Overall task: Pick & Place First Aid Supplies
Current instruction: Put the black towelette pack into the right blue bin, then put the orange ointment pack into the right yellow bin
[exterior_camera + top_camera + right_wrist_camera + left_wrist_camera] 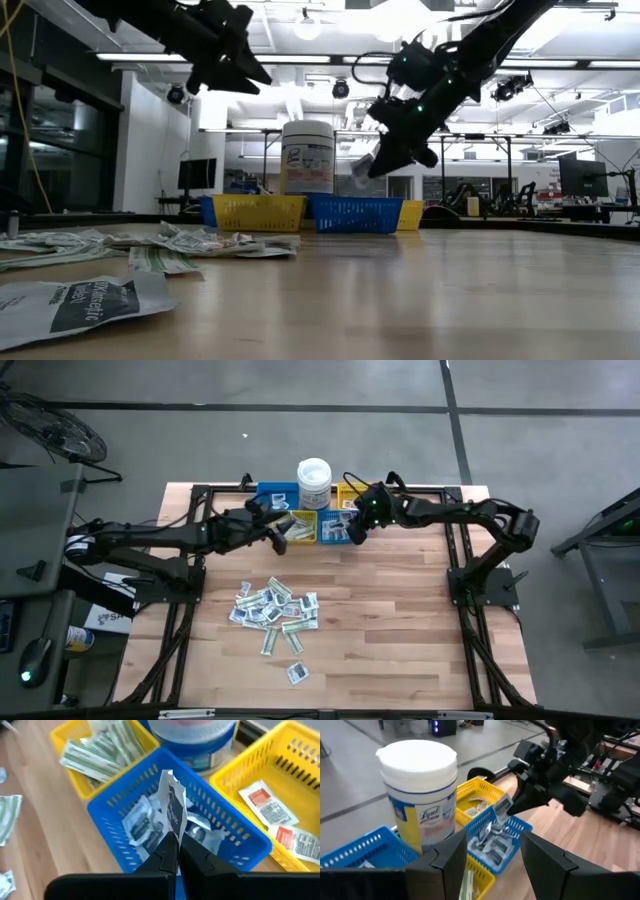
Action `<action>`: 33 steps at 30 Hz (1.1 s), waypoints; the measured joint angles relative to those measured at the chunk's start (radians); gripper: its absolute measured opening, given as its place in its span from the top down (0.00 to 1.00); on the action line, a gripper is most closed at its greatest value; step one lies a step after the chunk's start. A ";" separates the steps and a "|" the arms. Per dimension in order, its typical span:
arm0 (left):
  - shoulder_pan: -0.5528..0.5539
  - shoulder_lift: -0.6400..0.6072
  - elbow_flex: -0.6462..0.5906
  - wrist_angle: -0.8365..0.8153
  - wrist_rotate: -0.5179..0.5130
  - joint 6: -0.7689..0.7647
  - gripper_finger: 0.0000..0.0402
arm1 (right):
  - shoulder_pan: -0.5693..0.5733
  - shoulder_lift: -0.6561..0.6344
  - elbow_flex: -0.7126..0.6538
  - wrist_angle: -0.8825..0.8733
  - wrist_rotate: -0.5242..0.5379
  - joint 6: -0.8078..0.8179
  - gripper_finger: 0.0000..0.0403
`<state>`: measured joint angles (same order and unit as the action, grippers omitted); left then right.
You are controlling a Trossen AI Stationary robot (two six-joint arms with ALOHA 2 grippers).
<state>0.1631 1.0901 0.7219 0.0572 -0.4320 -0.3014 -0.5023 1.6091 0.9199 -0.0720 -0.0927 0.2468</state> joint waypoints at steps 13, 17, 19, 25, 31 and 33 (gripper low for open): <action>0.000 -0.016 0.000 -0.116 0.026 -0.097 0.54 | -0.002 0.087 0.000 0.040 -0.053 0.067 0.98; 0.000 -0.016 0.000 -0.146 0.032 -0.125 0.54 | -0.003 0.087 0.000 0.039 -0.075 0.093 0.92; 0.000 -0.016 0.000 -0.151 0.041 -0.128 0.54 | -0.003 0.087 0.000 0.040 -0.096 0.095 0.88; 0.000 -0.016 0.000 -0.183 0.059 -0.157 0.54 | -0.011 0.085 0.000 0.040 -0.124 0.146 0.74; 0.000 -0.016 0.000 -0.220 0.097 -0.179 0.54 | -0.038 0.035 0.003 0.040 -0.176 0.165 0.65; 0.000 -0.016 0.000 -0.237 0.120 -0.182 0.54 | -0.043 0.008 0.003 0.039 -0.176 0.165 0.64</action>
<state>0.1631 1.0744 0.7218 -0.1802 -0.3122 -0.4836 -0.5454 1.6169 0.9226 -0.0330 -0.2691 0.4114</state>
